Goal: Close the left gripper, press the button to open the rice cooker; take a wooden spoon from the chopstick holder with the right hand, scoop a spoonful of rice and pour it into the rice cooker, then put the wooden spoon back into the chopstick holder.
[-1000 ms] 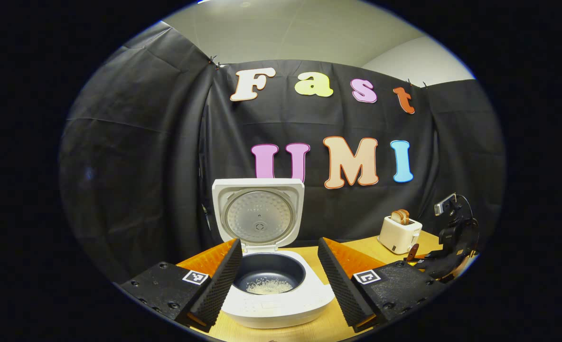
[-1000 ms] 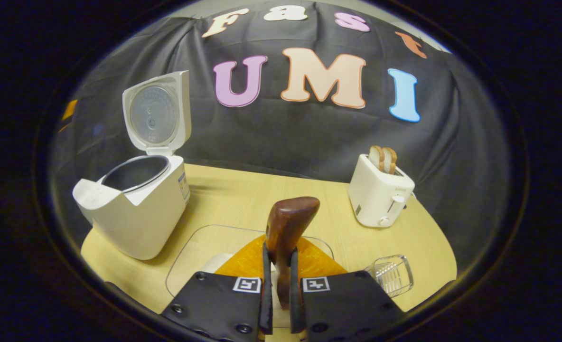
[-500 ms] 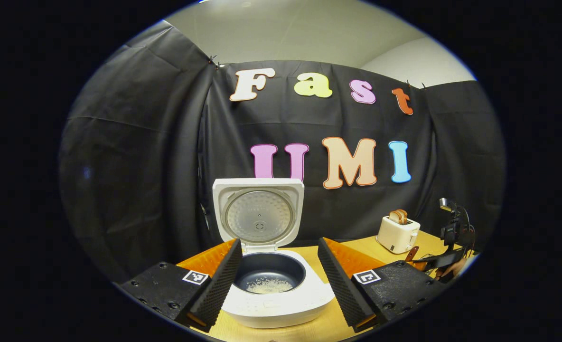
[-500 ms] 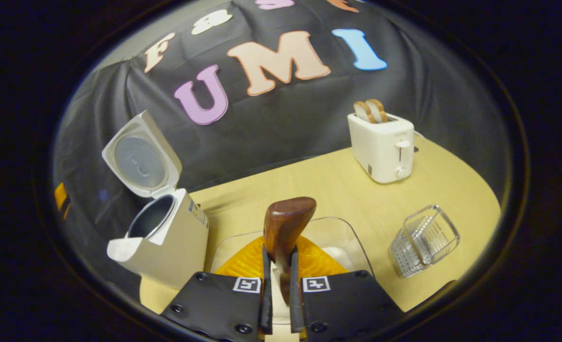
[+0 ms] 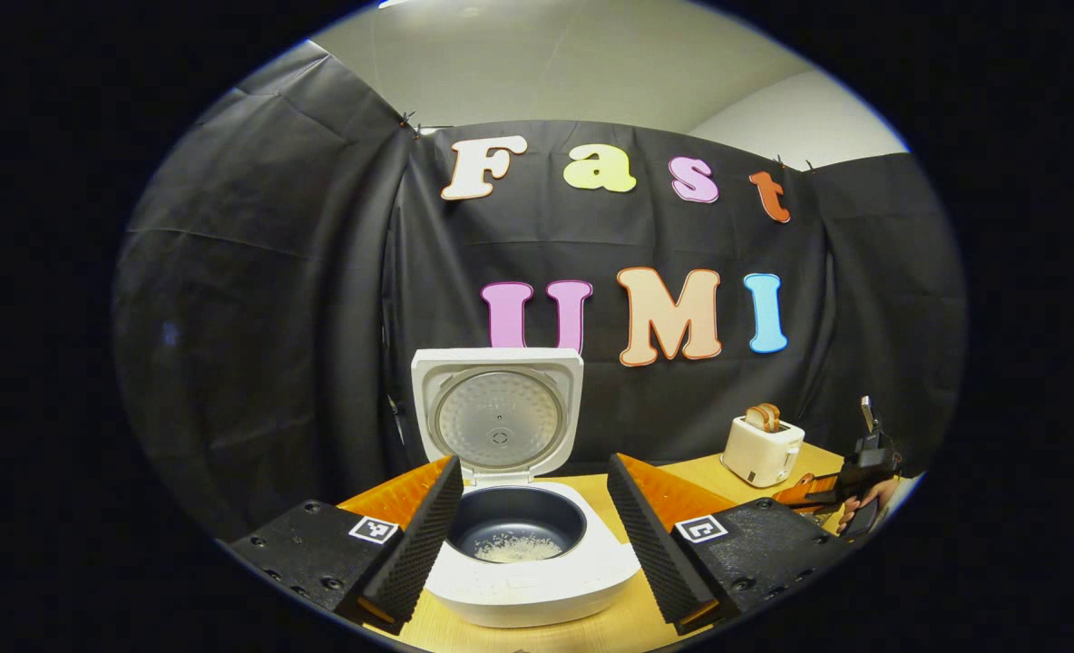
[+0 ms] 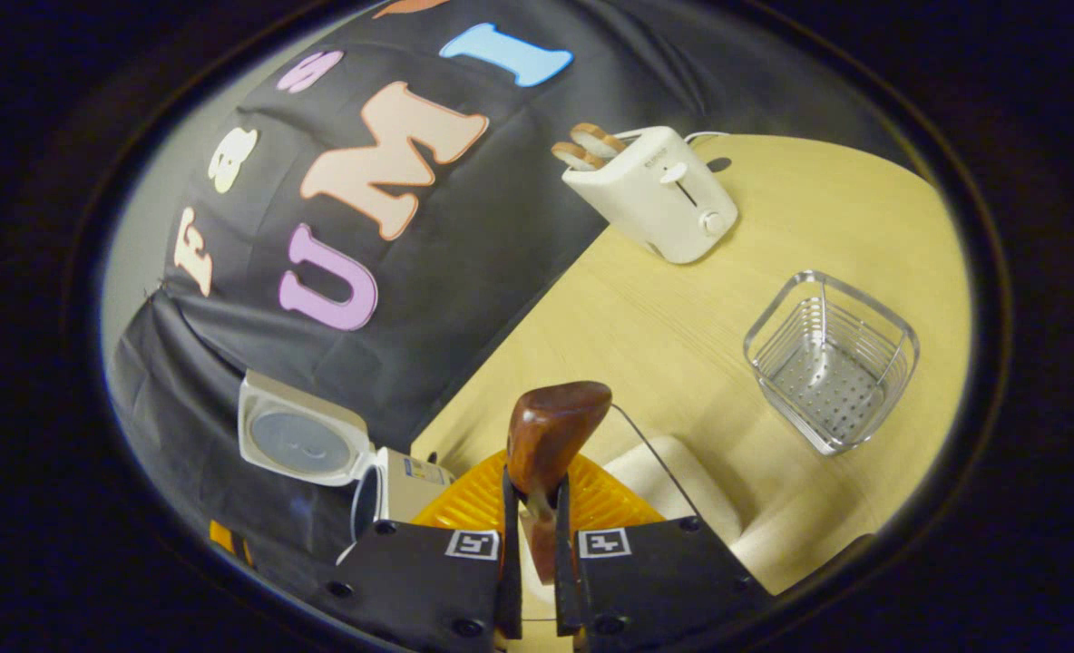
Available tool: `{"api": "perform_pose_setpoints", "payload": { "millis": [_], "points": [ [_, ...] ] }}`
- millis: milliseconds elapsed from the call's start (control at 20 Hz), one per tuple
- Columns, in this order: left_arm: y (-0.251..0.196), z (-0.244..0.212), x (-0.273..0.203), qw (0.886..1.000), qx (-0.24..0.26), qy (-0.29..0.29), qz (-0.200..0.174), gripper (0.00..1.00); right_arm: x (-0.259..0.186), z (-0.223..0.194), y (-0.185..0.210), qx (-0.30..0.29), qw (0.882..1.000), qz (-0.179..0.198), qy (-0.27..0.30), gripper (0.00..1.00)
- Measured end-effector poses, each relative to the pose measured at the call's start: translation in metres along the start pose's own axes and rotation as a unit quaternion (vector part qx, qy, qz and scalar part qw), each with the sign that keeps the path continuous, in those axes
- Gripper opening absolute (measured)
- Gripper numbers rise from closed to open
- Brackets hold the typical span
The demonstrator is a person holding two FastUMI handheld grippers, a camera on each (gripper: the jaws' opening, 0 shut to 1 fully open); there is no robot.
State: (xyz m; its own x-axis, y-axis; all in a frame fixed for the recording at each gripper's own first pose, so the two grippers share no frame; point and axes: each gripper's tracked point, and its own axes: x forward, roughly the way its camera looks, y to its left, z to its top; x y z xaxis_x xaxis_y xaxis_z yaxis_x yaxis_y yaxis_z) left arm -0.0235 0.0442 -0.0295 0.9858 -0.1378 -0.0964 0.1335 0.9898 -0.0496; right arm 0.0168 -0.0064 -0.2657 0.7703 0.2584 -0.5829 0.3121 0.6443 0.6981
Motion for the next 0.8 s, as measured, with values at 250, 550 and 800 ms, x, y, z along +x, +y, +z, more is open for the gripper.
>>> {"api": "perform_pose_setpoints", "payload": {
  "millis": [250, 550, 800],
  "points": [
    [-0.003, 0.002, 0.002, 1.000, -0.002, -0.003, 0.000, 0.94, -0.005, 0.016, 0.016, 0.090, 0.995, 0.034, 0.004, 0.18],
    [0.002, -0.001, 0.003, 1.000, -0.008, -0.001, 0.005, 0.94, -0.004, 0.012, 0.060, 0.134, 0.987, 0.083, 0.028, 0.18],
    [0.021, -0.004, -0.003, 1.000, -0.010, 0.001, 0.020, 0.94, 0.006, 0.001, 0.115, 0.139, 0.982, 0.122, 0.048, 0.18]
  ]
}}
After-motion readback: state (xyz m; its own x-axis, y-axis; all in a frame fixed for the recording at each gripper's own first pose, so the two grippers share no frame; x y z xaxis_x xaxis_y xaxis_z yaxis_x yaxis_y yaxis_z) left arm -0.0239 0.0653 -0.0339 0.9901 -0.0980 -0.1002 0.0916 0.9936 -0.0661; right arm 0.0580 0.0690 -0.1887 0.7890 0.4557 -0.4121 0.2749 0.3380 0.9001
